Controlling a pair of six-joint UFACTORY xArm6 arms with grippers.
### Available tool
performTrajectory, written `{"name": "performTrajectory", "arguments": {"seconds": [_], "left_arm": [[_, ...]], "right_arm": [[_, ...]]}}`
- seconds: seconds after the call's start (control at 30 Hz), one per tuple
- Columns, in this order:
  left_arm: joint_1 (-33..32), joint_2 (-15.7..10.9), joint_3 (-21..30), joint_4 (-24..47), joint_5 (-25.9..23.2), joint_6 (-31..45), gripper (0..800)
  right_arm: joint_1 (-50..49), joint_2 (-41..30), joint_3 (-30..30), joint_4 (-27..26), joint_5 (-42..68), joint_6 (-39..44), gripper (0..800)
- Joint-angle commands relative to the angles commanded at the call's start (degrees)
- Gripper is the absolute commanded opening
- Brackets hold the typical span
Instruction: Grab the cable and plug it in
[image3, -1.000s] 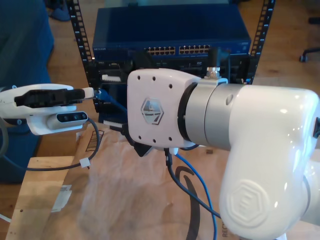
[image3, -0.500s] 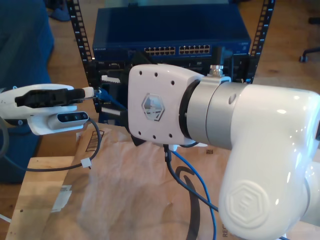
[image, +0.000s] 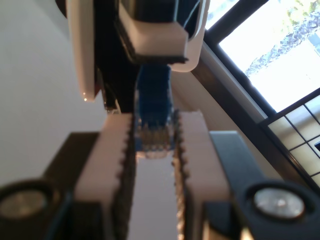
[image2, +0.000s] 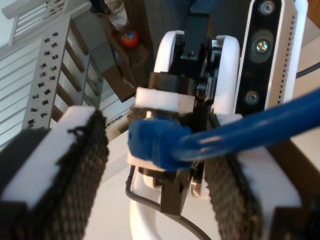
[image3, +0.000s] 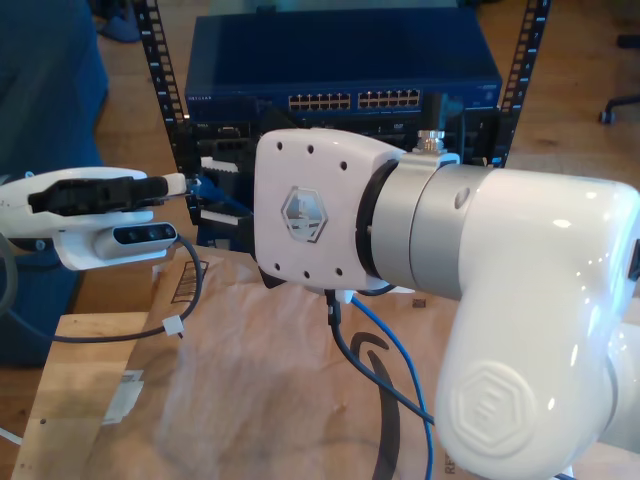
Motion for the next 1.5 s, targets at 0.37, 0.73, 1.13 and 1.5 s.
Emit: {"name": "performTrajectory", "arguments": {"seconds": [0.37, 0.73, 1.13, 1.5], "left_arm": [[-0.18, 0.0, -0.09, 0.09, 0.0, -0.09, 34], [-0.26, 0.09, 0.09, 0.0, 0.88, -0.09, 307], [6.33, -0.44, -2.29, 0.35, -6.68, 0.35, 797], [15.56, -6.86, -10.64, 29.45, -7.56, 16.97, 798]], "right_arm": [[0.18, 0.26, -0.35, 0.0, 0.0, 0.0, 216], [0.18, 0.26, -0.26, 0.0, 0.0, 1.14, 30], [-2.37, 0.53, 0.26, -1.23, -0.7, 0.62, 6], [-21.54, -0.44, 6.24, -9.32, -4.04, 0.62, 19]]}}
